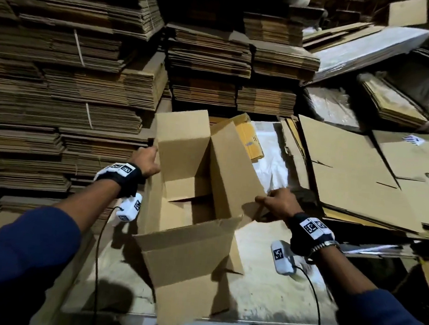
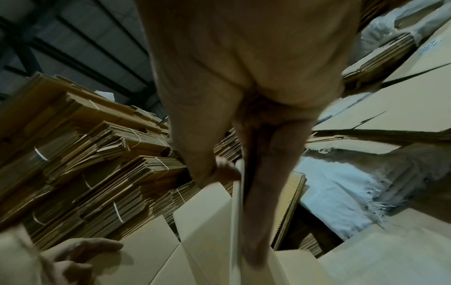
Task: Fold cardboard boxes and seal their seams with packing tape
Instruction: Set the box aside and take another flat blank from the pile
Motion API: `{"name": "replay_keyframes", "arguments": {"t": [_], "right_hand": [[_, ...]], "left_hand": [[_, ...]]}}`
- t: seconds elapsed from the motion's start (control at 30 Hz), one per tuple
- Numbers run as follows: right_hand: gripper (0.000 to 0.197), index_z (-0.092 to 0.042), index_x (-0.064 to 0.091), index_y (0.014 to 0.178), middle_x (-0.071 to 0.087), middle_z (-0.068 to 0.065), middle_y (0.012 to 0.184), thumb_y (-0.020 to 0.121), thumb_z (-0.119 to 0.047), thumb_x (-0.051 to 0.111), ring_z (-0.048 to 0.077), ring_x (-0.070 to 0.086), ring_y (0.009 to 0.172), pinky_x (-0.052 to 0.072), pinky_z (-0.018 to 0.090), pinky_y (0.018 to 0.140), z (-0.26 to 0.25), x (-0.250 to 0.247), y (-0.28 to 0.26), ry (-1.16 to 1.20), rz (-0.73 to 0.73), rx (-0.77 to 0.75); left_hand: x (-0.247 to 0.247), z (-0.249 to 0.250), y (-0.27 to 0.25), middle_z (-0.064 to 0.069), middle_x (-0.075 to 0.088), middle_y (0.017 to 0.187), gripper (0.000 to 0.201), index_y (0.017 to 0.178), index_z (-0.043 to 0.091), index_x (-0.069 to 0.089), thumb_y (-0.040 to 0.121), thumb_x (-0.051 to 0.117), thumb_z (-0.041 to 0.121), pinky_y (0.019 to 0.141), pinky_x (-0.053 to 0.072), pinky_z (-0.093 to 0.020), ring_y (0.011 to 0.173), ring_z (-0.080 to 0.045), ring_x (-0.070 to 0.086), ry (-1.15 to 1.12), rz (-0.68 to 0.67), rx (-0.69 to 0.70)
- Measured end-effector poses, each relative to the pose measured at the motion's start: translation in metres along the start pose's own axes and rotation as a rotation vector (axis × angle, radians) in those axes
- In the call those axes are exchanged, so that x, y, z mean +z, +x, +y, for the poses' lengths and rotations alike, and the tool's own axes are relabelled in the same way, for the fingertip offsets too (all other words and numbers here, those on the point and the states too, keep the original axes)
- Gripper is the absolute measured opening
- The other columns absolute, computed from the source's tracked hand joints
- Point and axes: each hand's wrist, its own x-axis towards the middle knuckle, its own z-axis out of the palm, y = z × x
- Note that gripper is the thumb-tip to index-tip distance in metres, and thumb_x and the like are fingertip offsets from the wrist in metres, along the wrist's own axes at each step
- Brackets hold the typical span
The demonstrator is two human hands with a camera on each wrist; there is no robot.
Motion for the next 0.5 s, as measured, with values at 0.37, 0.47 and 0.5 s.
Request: {"name": "replay_keyframes", "arguments": {"t": [0.37, 0.47, 0.5], "right_hand": [[0.034, -0.004, 0.083, 0.088, 0.079, 0.016, 0.086, 0.087, -0.036, 0.071, 0.027, 0.079, 0.085, 0.062, 0.041, 0.093, 0.056, 0.017, -0.008, -0.337, -0.407, 0.299], [0.032, -0.004, 0.082, 0.086, 0.079, 0.013, 0.085, 0.088, -0.035, 0.074, 0.023, 0.078, 0.081, 0.064, 0.038, 0.084, 0.061, 0.033, 0.005, -0.411, -0.370, 0.220], [0.032, -0.003, 0.080, 0.084, 0.079, 0.013, 0.086, 0.088, -0.035, 0.074, 0.026, 0.078, 0.083, 0.065, 0.039, 0.082, 0.064, 0.039, 0.011, -0.441, -0.316, 0.180]], "left_hand": [[0.052, -0.005, -0.005, -0.018, 0.063, 0.135, 0.062, 0.153, 0.020, 0.045, 0.092, 0.061, 0.015, 0.095, 0.049, -0.042, 0.118, -0.038, 0.061, -0.026, -0.113, 0.037], [0.054, -0.028, -0.001, -0.015, 0.059, 0.144, 0.069, 0.156, 0.016, 0.043, 0.091, 0.061, 0.004, 0.092, 0.054, -0.038, 0.116, -0.036, 0.064, -0.190, -0.087, 0.008], [0.053, -0.038, 0.000, -0.015, 0.058, 0.145, 0.069, 0.156, 0.014, 0.043, 0.091, 0.061, 0.001, 0.091, 0.056, -0.038, 0.114, -0.035, 0.065, -0.239, -0.084, -0.001]]}}
